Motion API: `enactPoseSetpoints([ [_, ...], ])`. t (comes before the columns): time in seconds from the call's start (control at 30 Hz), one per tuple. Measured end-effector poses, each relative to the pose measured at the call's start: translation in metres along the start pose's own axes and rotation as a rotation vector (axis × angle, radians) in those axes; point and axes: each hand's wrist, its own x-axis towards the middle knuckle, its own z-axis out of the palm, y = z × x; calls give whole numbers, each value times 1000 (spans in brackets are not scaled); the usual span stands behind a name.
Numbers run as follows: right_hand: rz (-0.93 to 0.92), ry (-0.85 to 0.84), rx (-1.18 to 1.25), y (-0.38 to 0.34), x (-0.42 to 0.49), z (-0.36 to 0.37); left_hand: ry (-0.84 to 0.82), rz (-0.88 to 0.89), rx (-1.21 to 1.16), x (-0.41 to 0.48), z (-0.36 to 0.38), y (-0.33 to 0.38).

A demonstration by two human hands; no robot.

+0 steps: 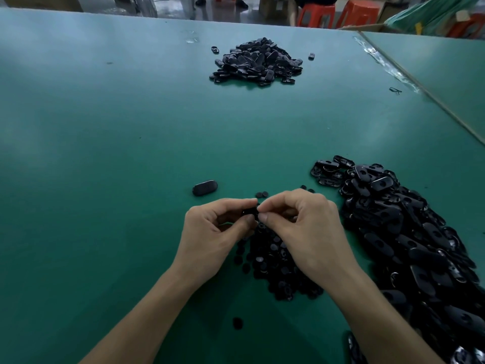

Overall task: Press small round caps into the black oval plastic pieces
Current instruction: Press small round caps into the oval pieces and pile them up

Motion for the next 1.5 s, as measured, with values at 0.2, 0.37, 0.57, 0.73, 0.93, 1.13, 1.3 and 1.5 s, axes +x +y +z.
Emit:
enactPoseSetpoints([
  [0.2,-7,-1,-14,2,-1,3,-4,-4,8,1,1,-1],
  [0.37,-11,-22,-44,4,0,4,-4,-1,10,1,-1,-1],
  [0.57,13,-110,-79,5,2,0,-15,9,46,0,0,-1],
  [0.73,-2,-136,-155,3,3,-1,-23,-8,68,-1,1,-2],
  [0.93,-2,-155,-190,3,2,0,-35,3,151,-2,2,-1],
  [1.13,3,-132,-184,1,1,0,-22,9,132,-2,3,-2],
  [1.3,12,-109,-188,-1,3,1,-10,5,71,-2,3,-1],
  [1.5,-39,-45,-248,-4,-5,9,3,17,106,-1,2,-1],
])
